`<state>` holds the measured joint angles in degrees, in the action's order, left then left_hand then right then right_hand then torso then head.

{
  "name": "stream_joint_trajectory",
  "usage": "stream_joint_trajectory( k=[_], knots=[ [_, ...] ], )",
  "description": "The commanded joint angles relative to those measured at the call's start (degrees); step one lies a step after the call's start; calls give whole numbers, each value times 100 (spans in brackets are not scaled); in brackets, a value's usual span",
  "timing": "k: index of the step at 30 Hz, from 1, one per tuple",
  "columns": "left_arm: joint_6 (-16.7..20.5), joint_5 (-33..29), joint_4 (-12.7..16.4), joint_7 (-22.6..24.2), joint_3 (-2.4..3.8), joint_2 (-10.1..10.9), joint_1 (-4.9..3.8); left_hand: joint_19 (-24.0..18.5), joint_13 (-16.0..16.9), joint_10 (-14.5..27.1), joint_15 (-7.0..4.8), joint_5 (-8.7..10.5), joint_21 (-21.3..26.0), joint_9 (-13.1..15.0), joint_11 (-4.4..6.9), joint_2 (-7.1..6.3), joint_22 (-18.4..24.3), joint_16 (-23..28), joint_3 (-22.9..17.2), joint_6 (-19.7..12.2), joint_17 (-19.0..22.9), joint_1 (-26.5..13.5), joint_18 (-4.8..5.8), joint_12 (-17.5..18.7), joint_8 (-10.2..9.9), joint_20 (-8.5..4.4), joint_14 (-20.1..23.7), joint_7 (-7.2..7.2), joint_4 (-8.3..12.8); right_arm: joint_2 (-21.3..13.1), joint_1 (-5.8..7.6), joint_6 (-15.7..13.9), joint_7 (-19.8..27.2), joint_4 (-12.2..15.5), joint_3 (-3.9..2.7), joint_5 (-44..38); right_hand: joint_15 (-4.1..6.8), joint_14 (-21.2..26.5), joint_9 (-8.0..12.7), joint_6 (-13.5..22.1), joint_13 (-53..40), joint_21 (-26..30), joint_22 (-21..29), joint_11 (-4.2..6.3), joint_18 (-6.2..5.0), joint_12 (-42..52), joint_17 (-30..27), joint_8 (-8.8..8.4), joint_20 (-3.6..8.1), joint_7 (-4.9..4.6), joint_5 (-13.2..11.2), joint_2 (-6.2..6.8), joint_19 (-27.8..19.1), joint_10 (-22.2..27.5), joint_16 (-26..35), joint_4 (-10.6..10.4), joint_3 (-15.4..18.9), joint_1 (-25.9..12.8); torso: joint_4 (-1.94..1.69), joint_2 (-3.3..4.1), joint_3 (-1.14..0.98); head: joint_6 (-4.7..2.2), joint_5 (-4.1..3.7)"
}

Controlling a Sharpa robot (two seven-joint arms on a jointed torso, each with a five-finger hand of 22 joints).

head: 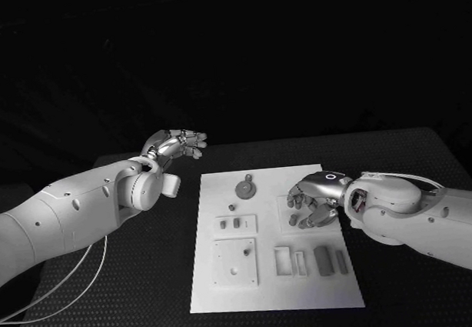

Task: Assemble the parts on the task board

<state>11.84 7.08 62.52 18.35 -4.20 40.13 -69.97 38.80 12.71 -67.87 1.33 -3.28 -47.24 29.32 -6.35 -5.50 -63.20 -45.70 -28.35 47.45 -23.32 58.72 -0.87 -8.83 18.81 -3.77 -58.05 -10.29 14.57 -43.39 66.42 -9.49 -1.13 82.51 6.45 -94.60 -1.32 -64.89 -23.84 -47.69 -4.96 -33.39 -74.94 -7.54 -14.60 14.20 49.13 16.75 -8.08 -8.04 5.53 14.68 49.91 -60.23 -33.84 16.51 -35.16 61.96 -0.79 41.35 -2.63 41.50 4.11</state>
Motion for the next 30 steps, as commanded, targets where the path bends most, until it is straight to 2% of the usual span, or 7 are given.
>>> stream_joint_trajectory(
  k=[1,5,10,13,16,25,30],
  knots=[
    [-84,-30,1,46,3,-9,3,8,-5,46,16,-5,36,-7,6,33,-6,36,4,-35,-8,-27,-85,18,29,-39,-24,9,20,49,-60,147,2,-20,15,-302,24,49,-6,-57,11,-37,-100,40,-40,51,-41,33,-9,5,-86,-14,-38,-66,-28,-4,-76,58,-14,3,13,22,7],
    [-86,-30,-1,47,3,-10,4,8,-5,46,16,-5,37,-8,6,34,-7,37,4,-35,-9,-27,-85,18,30,-39,-24,9,19,98,-96,85,49,-12,19,-320,62,12,-12,-188,16,-55,-93,88,-40,148,-123,103,1,17,-233,-73,0,-172,-69,-10,-263,138,-7,3,14,29,20],
    [-90,-30,0,48,3,-18,5,7,-6,47,17,-5,38,-9,5,36,-8,39,5,-37,-11,-29,-85,18,32,-38,-25,9,18,133,-108,31,69,-6,23,-345,105,-53,-36,-376,-2,-93,-92,141,-40,259,-184,202,26,15,-270,-131,74,-380,-134,-31,-518,179,-8,3,20,42,15],
    [-98,-30,-1,46,3,-19,5,7,-6,47,17,-5,38,-10,5,37,-8,40,5,-37,-12,-29,-85,17,33,-38,-25,9,18,142,-111,47,53,-8,24,-350,133,-108,-64,-507,-34,-126,-93,178,-40,304,-203,276,49,9,-275,-217,139,-556,-182,-77,-665,145,-6,1,22,47,14],
    [-109,-30,-2,39,3,-21,5,7,-6,48,17,-4,39,-11,5,38,-9,41,6,-38,-14,-32,-84,17,34,-38,-25,8,17,138,-112,50,55,-6,25,-373,155,-134,-79,-585,-52,-147,-91,212,-40,315,-223,317,67,-30,-275,-259,179,-666,-211,-128,-783,64,-5,0,23,56,10],
    [-114,-30,-1,37,4,-20,5,7,-7,52,19,-4,42,-16,3,42,-12,47,10,-44,-20,-41,-83,18,38,-36,-26,7,11,193,-123,-89,53,1,28,-515,249,-309,-148,-899,-127,-273,-107,346,-40,387,-233,476,153,99,-275,-454,368,-1026,-359,-193,-1086,-15,-4,1,21,72,17],
    [-112,-30,-3,35,4,-23,5,6,-8,54,19,-4,44,-19,2,45,-14,51,13,-47,-24,-49,-83,18,41,-35,-26,5,5,242,-131,-160,-2,-16,30,-606,299,-405,-192,-1032,-174,-355,-112,406,-40,412,-227,543,210,159,-276,-518,471,-1176,-440,-169,-1172,-46,-10,3,19,81,17]
  ],
)
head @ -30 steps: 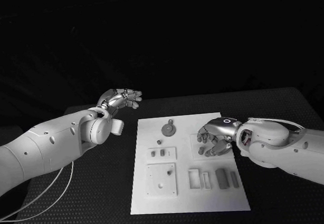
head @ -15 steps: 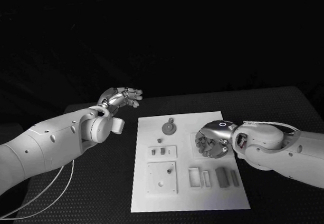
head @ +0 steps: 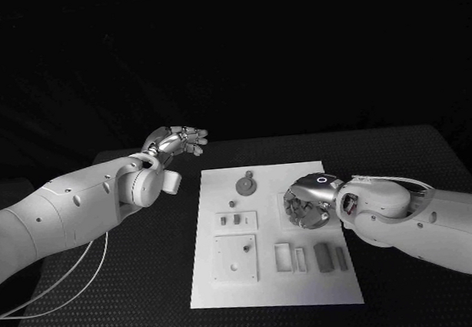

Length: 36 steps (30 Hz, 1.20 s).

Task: Assemble the parts on the task board

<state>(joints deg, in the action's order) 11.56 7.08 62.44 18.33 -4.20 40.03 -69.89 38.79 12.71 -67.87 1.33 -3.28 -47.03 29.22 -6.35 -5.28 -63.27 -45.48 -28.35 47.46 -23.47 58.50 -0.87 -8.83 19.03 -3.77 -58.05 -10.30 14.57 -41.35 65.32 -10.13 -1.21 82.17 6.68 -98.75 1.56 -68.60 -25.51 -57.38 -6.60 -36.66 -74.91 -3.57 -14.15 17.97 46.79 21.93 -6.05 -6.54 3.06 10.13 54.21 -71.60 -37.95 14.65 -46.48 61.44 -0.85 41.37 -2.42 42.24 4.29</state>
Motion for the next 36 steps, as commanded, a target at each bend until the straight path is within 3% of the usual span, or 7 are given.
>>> stream_joint_trajectory(
  k=[1,8,15,20,23,27,36],
  knots=[
    [-83,-30,5,38,4,-15,-3,7,-9,54,20,-4,23,-10,2,23,-7,29,13,-49,-9,-27,-83,18,19,-35,-26,7,5,44,-23,-108,-18,15,8,-218,19,-44,-31,-76,-18,-40,-115,17,-85,36,7,33,16,17,-28,-76,54,-56,-37,28,-55,10,-4,0,-2,6,-1],
    [-87,-30,-5,38,4,-30,-3,6,-9,55,20,-5,24,-11,1,24,-8,31,14,-50,-11,-29,-83,17,21,-35,-26,7,3,34,-30,-250,-121,50,10,-344,86,-156,-97,-211,-86,-135,-114,86,-85,72,23,106,82,73,-28,-167,176,-213,-130,81,-242,90,1,-3,-2,13,1],
    [-83,-33,-20,37,4,-41,-3,6,-9,57,20,-5,26,-14,1,24,-9,34,15,-52,-14,-32,-83,17,23,-35,-26,6,1,-109,-26,-377,-67,264,-3,-168,112,-183,-139,-239,-124,-183,-113,103,-85,70,26,127,108,87,-29,-216,226,-259,-163,73,-302,103,7,-10,-3,-9,-4],
    [-85,-40,-31,38,4,-57,-3,5,-10,58,20,-5,27,-16,1,24,-10,36,16,-54,-17,-34,-83,17,25,-35,-26,6,0,-188,33,-327,-15,408,-95,59,119,-189,-155,-243,-138,-200,-113,108,-85,69,27,133,117,90,-29,-238,241,-273,-173,75,-284,96,1,-9,2,-17,-5],
    [-83,-42,-52,38,4,-63,-3,5,-10,58,20,-5,28,-17,1,25,-11,37,17,-54,-18,-35,-83,17,27,-35,-26,6,-1,-244,56,-329,-5,523,-211,99,121,-189,-161,-243,-143,-205,-113,110,-85,67,27,135,120,91,-29,-243,244,-277,-176,79,-278,96,4,-7,-3,-26,4],
    [-82,-46,-57,39,4,-65,-3,5,-10,59,20,-5,29,-18,1,25,-12,39,17,-55,-20,-36,-84,17,28,-35,-26,6,-1,-273,131,-323,31,621,-299,272,124,-190,-169,-245,-150,-212,-112,112,-85,67,27,138,124,93,-29,-244,249,-283,-180,83,-271,95,9,-4,-6,-34,9],
    [-86,-46,-54,34,4,-76,-3,5,-11,61,21,-5,31,-21,0,25,-14,43,18,-58,-24,-37,-84,16,31,-35,-26,6,-2,-55,140,-280,262,704,-327,909,128,-189,-178,-242,-157,-220,-111,113,-85,62,27,138,129,93,-29,-251,255,-284,-183,87,-260,91,9,-2,0,-8,61]
  ],
)
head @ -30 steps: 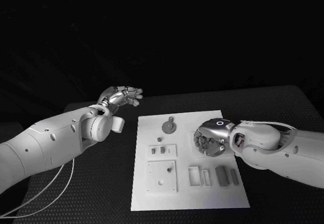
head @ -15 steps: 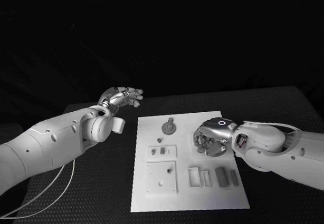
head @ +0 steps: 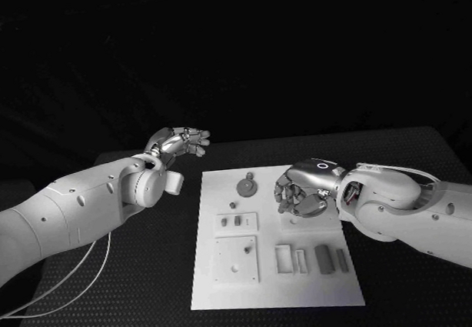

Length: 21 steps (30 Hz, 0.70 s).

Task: Assemble the parts on the task board

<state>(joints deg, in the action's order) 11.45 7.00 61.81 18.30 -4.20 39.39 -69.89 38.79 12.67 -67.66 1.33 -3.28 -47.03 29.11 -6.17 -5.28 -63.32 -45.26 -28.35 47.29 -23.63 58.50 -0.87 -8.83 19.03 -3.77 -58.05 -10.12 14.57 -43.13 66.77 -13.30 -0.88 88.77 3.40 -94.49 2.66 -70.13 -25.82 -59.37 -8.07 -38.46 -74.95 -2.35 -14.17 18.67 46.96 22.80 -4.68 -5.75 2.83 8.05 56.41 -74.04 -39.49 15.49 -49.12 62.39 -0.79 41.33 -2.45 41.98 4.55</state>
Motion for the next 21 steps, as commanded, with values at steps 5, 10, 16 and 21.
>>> stream_joint_trajectory(
  k=[5,10,16,21],
  knots=[
    [-80,-39,13,36,4,-36,-4,4,-7,39,21,-5,33,-11,-18,24,-10,23,18,-42,-11,-38,-84,16,33,-34,-25,-12,-2,445,-41,47,281,101,70,509,18,-28,-157,-26,-16,-42,-103,-13,-83,-23,7,44,-5,8,-6,-68,30,-30,-30,14,12,-8,10,1,3,28,56],
    [-85,-60,6,34,5,-84,-5,4,-7,40,21,-5,34,-13,-18,24,-11,25,18,-43,-13,-37,-84,15,35,-34,-26,-12,-3,742,-192,5,318,86,140,349,18,-25,-164,-17,-21,-44,-101,-15,-83,-33,5,41,-4,6,-6,-86,26,-25,-33,23,19,-11,-9,0,3,24,43],
    [-89,-60,-2,33,5,-107,-5,3,-7,40,21,-5,36,-15,-18,22,-12,27,18,-44,-15,-38,-84,15,37,-34,-25,-12,-2,992,-356,-21,348,54,274,179,19,-25,-170,-14,-24,-47,-101,-16,-83,-38,5,40,-3,5,-5,-93,24,-23,-35,34,21,-9,-4,2,11,22,84],
    [-91,-60,8,29,5,-102,-5,3,-7,41,22,-5,37,-16,-18,23,-13,30,18,-45,-18,-37,-84,14,39,-34,-24,-12,-3,1147,-467,-19,369,-10,331,93,21,-26,-176,-14,-29,-51,-102,-15,-83,-40,5,41,-1,6,-6,-96,24,-26,-38,44,24,-6,7,-2,2,13,129]
  ],
)
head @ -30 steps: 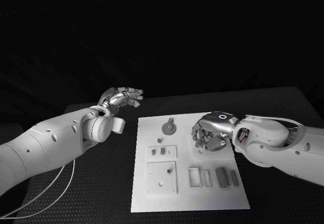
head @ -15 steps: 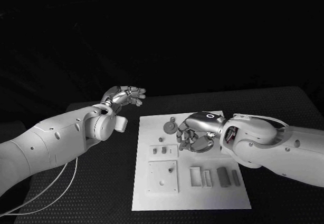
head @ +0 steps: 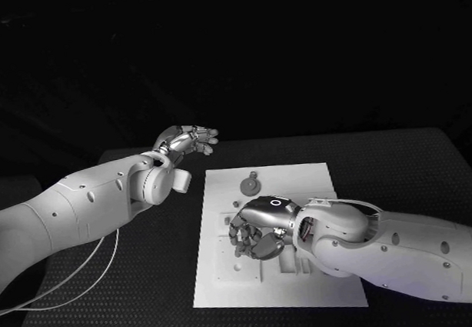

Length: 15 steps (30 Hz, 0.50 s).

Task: Assemble the parts on the task board

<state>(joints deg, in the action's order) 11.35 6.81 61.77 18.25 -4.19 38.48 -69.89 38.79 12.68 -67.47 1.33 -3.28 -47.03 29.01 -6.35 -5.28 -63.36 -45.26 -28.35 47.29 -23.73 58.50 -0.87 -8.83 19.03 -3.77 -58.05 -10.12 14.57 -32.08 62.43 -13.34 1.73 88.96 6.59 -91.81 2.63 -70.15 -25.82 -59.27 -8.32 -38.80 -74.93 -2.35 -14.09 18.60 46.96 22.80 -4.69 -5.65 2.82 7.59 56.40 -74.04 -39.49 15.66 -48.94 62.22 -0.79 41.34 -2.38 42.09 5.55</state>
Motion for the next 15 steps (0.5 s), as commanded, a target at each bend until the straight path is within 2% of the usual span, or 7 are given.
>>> stream_joint_trajectory(
  k=[1,5,8,10,15],
  knots=[
    [-81,-41,14,32,4,-10,-5,2,-8,22,22,-5,37,-7,0,23,-10,30,18,-45,-7,-37,-84,14,40,-34,-24,-12,-3,63,-57,-16,111,-38,18,-193,24,-24,-177,-24,-5,-18,-103,-14,-91,-33,6,41,0,-4,-5,-51,25,-27,-39,29,6,11,9,-3,-5,4,30],
    [-85,-41,19,29,4,-20,-5,2,-8,22,22,-5,39,-8,0,22,-11,33,18,-46,-9,-37,-84,14,42,-33,-24,-12,-3,163,-167,-24,116,-76,58,-297,25,-25,-181,-24,-8,-22,-104,-14,-91,-35,6,42,2,-4,-5,-53,26,-29,-41,37,8,13,-6,8,3,17,49],
    [-86,-41,17,26,4,-29,-5,1,-8,23,22,-5,40,-9,0,22,-11,34,17,-47,-11,-36,-84,14,43,-33,-24,-13,-3,226,-212,-51,109,-129,89,-446,27,-26,-184,-24,-11,-24,-104,-13,-91,-37,6,42,3,-4,-5,-55,27,-30,-43,42,8,16,-17,8,-1,42,68],
    [-88,-41,15,26,4,-36,-5,1,-8,23,22,-5,41,-10,0,22,-12,35,17,-47,-12,-37,-84,13,44,-33,-24,-13,-3,263,-248,-93,69,-175,96,-606,28,-27,-187,-24,-12,-26,-105,-13,-91,-38,6,43,4,-3,-5,-55,27,-30,-44,46,8,18,-16,7,-5,72,88],
    [-91,-41,10,25,4,-37,-5,1,-8,23,23,-5,42,-12,0,23,-13,37,17,-49,-14,-37,-84,13,46,-33,-23,-13,-5,300,-313,-133,-30,-150,98,-938,33,-35,-201,-32,-23,-38,-106,-8,-91,-41,6,48,8,1,-5,-41,31,-42,-53,60,3,32,-12,3,-4,89,106]
  ],
)
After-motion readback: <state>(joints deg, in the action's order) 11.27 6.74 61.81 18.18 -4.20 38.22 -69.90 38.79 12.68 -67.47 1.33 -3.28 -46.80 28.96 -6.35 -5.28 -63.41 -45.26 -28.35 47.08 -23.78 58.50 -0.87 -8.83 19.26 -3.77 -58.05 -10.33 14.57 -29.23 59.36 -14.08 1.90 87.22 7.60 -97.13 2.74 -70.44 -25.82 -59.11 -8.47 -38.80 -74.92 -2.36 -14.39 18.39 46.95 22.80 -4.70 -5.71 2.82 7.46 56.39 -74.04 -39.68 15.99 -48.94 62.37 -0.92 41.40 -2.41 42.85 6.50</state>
